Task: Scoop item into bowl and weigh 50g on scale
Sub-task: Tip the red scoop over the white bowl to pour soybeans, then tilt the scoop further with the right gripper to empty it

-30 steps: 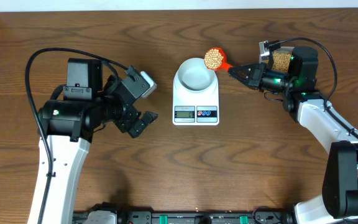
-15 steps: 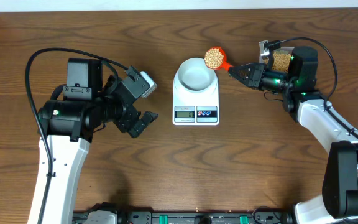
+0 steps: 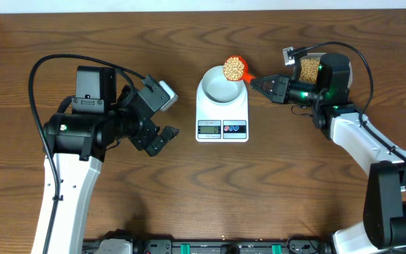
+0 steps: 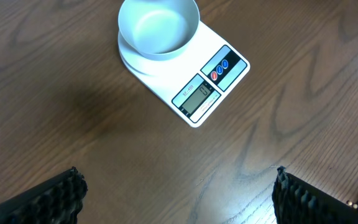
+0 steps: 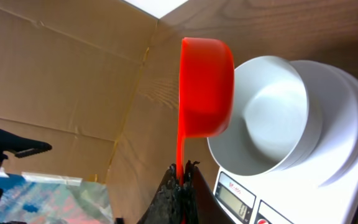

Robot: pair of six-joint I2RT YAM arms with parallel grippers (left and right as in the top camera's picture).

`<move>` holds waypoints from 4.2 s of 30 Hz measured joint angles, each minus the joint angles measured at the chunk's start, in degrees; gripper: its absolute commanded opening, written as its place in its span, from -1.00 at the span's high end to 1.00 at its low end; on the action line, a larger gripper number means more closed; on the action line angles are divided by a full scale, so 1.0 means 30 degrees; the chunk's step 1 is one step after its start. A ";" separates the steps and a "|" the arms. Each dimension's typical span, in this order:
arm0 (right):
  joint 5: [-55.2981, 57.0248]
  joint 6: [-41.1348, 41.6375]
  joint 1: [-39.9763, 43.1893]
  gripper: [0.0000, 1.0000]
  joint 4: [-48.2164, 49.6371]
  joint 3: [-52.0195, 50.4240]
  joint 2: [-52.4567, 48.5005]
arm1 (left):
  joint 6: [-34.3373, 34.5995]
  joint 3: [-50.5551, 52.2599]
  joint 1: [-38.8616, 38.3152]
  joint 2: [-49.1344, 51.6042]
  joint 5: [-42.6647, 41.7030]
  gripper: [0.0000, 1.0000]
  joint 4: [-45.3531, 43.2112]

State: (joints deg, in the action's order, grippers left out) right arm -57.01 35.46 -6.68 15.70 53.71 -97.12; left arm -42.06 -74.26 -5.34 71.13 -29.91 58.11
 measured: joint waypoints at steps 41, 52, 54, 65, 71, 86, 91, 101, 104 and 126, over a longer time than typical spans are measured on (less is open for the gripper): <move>0.1617 -0.3585 -0.0284 0.98 -0.0073 0.0000 0.0000 | 0.0000 0.0000 0.0000 0.0000 0.0000 -0.96 0.0000; 0.2004 -0.4473 -0.0284 0.98 -0.0073 0.0000 0.0000 | 0.0000 0.0000 0.0000 0.0000 0.0000 -0.96 0.0000; 0.2033 -0.4612 -0.0284 0.98 -0.0073 0.0000 0.0000 | 0.0000 0.0000 0.0000 0.0000 0.0000 -0.96 0.0000; 0.2098 -0.5311 -0.0284 0.98 -0.0073 0.0000 0.0000 | 0.0000 0.0000 0.0000 0.0000 0.0000 -0.96 0.0000; 0.2106 -0.5479 -0.0284 0.98 -0.0073 0.0000 0.0000 | 0.0000 0.0000 0.0000 0.0000 0.0000 -0.96 0.0000; 0.2120 -0.7111 -0.0284 0.98 -0.0073 0.0000 0.0000 | 0.0000 0.0000 0.0000 0.0000 0.0000 -0.96 0.0000; 0.2157 -0.7861 -0.0284 0.98 -0.0073 0.0000 0.0000 | 0.0000 0.0000 0.0000 0.0000 0.0000 -0.95 0.0000; 0.2164 -0.8342 -0.0284 0.98 -0.0066 0.0000 0.0000 | 0.0000 0.0000 0.0000 0.0000 0.0000 -0.97 0.0000; 0.2164 -0.8582 -0.0284 0.98 -0.0066 0.0000 0.0000 | 0.0000 0.0000 0.0000 0.0000 0.0000 -0.96 0.0000; 0.2448 -1.0622 -0.0284 0.98 -0.0066 0.0000 0.0000 | 0.0000 0.0000 0.0000 0.0000 0.0000 -0.96 0.0000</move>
State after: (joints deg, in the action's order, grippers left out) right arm -49.67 3.60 -7.53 15.51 53.71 -97.12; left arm -42.06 -74.26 -5.34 71.13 -29.91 58.11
